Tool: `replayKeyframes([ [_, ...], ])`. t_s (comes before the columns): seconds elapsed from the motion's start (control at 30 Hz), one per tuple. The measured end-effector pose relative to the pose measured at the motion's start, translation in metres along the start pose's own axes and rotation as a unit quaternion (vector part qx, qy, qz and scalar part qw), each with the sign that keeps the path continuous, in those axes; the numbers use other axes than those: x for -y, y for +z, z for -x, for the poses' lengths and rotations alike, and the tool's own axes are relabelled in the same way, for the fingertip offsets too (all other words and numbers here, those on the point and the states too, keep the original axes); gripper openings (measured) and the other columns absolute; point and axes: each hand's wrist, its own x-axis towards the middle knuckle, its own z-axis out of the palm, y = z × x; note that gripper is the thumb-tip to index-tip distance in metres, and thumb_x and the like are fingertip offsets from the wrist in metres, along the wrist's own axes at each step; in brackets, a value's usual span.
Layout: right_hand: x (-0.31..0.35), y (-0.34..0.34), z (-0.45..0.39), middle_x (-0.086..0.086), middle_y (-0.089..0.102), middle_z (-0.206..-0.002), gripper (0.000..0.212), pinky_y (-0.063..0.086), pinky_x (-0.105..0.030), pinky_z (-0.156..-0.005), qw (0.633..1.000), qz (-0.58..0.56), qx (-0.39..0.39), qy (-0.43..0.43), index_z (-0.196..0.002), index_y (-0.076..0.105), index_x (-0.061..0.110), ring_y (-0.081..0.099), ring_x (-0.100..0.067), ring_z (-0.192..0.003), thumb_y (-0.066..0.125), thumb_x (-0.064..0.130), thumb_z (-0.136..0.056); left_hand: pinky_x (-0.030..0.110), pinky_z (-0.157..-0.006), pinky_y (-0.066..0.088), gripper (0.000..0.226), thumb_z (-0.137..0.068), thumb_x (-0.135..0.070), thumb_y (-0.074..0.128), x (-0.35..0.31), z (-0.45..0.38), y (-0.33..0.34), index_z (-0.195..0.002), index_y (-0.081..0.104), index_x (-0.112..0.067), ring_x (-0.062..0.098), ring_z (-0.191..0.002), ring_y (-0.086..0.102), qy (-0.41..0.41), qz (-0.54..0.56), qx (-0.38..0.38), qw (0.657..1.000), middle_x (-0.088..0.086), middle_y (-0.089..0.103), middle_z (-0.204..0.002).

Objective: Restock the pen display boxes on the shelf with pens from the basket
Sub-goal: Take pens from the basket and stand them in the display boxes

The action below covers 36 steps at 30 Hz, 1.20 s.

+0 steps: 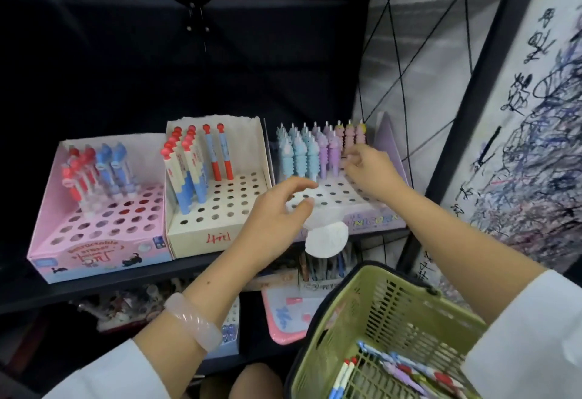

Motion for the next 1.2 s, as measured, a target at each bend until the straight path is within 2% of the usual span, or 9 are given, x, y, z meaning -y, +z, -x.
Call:
replayKeyframes([
  [0.23, -0.026, -0.033, 0.097, 0.007, 0.067, -0.078, 0.015, 0.053, -0.016, -0.064, 0.987, -0.131, 0.083, -0.043, -0.1, 0.06, 0.019, 0.064, -0.003, -0.067, 0.046, 0.014, -0.096, 0.019, -0.102, 0.038, 0.027, -0.095, -0.015, 0.05, 0.008, 0.034, 0.071, -0.118, 0.05, -0.028, 0.004, -0.117, 0.051, -0.03, 0.064, 0.18, 0.981, -0.007, 0.055, -0.124],
  [0.37, -0.099, -0.007, 0.166, 0.008, 0.067, -0.081, 0.012, 0.045, -0.017, -0.063, 0.981, 0.018, 0.194, 0.01, -0.098, 0.06, 0.021, 0.064, -0.01, -0.072, 0.049, 0.02, -0.095, 0.015, -0.097, 0.038, 0.032, -0.097, -0.02, 0.048, 0.05, 0.068, 0.117, -0.128, 0.047, -0.022, 0.007, -0.118, 0.049, -0.097, 0.025, 0.3, 0.949, -0.002, 0.052, -0.127],
  [0.47, -0.16, 0.023, 0.211, -0.006, 0.067, -0.101, 0.018, 0.04, -0.022, -0.071, 0.94, 0.135, 0.307, 0.072, -0.106, 0.062, 0.012, 0.062, -0.022, -0.09, 0.05, 0.014, -0.093, 0.012, -0.093, 0.038, 0.036, -0.098, -0.026, 0.045, 0.079, 0.093, 0.142, -0.134, 0.043, -0.022, 0.005, -0.115, 0.046, -0.149, -0.012, 0.376, 0.914, -0.004, 0.048, -0.131],
  [0.63, -0.217, 0.056, 0.269, -0.019, 0.06, -0.116, 0.039, 0.043, -0.032, -0.075, 0.866, 0.226, 0.392, 0.212, -0.127, 0.048, 0.007, 0.058, -0.03, -0.102, 0.045, 0.03, -0.097, 0.022, -0.096, 0.039, 0.034, -0.099, -0.026, 0.042, 0.102, 0.109, 0.16, -0.133, 0.045, -0.023, 0.005, -0.114, 0.046, -0.192, -0.033, 0.391, 0.899, -0.006, 0.049, -0.129],
  [0.8, -0.226, 0.065, 0.306, -0.017, 0.054, -0.128, 0.047, 0.039, -0.029, -0.082, 0.888, 0.086, 0.342, 0.295, -0.136, 0.041, 0.005, 0.053, -0.031, -0.113, 0.032, 0.036, -0.101, 0.019, -0.09, 0.04, 0.032, -0.099, -0.029, 0.043, 0.107, 0.111, 0.161, -0.129, 0.048, -0.023, 0.008, -0.111, 0.049, -0.19, -0.059, 0.398, 0.896, -0.006, 0.052, -0.123],
  [0.9, -0.224, 0.054, 0.321, -0.016, 0.06, -0.104, 0.043, 0.045, -0.033, -0.071, 0.908, 0.164, 0.26, 0.285, -0.112, 0.054, 0.007, 0.059, -0.032, -0.093, 0.034, 0.043, -0.099, 0.021, -0.091, 0.039, 0.032, -0.099, -0.029, 0.043, 0.104, 0.112, 0.162, -0.129, 0.048, -0.024, 0.006, -0.109, 0.048, -0.19, -0.062, 0.394, 0.897, -0.009, 0.051, -0.12],
  [1.03, -0.213, 0.054, 0.339, -0.005, 0.055, -0.073, 0.051, 0.042, -0.029, -0.05, 0.848, 0.248, 0.397, 0.248, -0.1, 0.051, 0.011, 0.054, -0.018, -0.063, 0.042, 0.06, -0.09, 0.019, -0.09, 0.035, 0.033, -0.099, -0.029, 0.042, 0.1, 0.114, 0.162, -0.131, 0.047, -0.025, 0.004, -0.108, 0.046, -0.185, -0.07, 0.392, 0.898, -0.012, 0.048, -0.117],
  [1.1, -0.209, 0.062, 0.344, -0.008, 0.058, -0.094, 0.06, 0.041, -0.029, -0.062, 0.842, 0.252, 0.396, 0.266, -0.102, 0.045, 0.013, 0.056, -0.021, -0.084, 0.046, 0.069, -0.082, 0.019, -0.09, 0.034, 0.033, -0.099, -0.029, 0.042, 0.099, 0.115, 0.163, -0.131, 0.047, -0.025, 0.004, -0.109, 0.045, -0.188, -0.071, 0.396, 0.896, -0.011, 0.049, -0.12],
  [1.2, -0.205, 0.086, 0.35, -0.02, 0.033, -0.14, 0.093, 0.035, -0.043, -0.098, 0.827, 0.261, 0.415, 0.275, -0.141, 0.02, 0.011, 0.034, -0.037, -0.128, 0.044, 0.075, -0.078, 0.018, -0.089, 0.033, 0.033, -0.099, -0.028, 0.042, 0.099, 0.116, 0.164, -0.132, 0.047, -0.025, 0.005, -0.11, 0.045, -0.199, -0.065, 0.402, 0.891, -0.008, 0.05, -0.125],
])
